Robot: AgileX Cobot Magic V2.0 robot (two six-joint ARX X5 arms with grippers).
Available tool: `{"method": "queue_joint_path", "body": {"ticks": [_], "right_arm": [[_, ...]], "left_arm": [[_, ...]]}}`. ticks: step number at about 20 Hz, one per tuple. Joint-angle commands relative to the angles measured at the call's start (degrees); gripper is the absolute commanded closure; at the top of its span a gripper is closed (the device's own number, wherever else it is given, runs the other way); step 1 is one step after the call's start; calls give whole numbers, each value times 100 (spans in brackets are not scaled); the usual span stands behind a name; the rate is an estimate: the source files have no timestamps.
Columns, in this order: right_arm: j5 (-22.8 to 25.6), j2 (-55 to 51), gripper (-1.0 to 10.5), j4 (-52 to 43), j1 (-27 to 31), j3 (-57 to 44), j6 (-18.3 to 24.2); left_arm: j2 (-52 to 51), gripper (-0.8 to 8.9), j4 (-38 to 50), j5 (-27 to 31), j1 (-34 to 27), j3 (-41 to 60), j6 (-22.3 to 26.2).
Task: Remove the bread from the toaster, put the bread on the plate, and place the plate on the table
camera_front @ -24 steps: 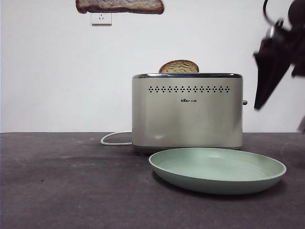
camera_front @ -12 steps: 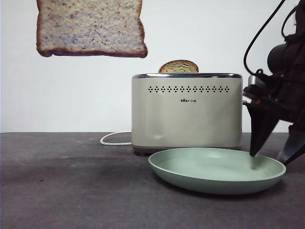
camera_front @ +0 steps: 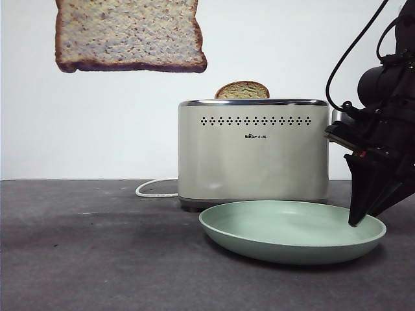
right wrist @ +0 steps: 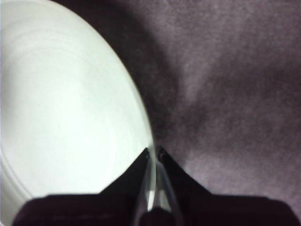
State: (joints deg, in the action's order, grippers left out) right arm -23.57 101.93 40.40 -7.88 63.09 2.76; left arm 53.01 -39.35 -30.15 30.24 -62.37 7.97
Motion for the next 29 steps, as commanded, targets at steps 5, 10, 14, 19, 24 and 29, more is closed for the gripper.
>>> {"method": "queue_joint_path", "body": {"ticks": [5, 10, 14, 19, 24, 29], "right_arm": [[-66, -245, 963, 50, -17, -9, -39], [-498, -1554, 963, 422, -138, -9, -199], [-483, -2446, 963, 669, -640, -9, -393], [-426, -2970, 963, 595, -1281, -9, -778], [-122, -2994, 963, 549, -1709, -9, -903], [-9, -2994, 963, 511, -1895, -9, -942]], "left_arm": [[-17, 820, 122, -437, 17, 20, -579], [122, 821, 793, -767, 20, 20, -1377], [553, 822, 1563, -1174, 28, 20, -2382], [1412, 822, 1486, -1392, 96, 20, -2645], [1971, 822, 1220, -1220, 116, 20, -2640], [2055, 686, 686, -560, 116, 20, -2618]]}}
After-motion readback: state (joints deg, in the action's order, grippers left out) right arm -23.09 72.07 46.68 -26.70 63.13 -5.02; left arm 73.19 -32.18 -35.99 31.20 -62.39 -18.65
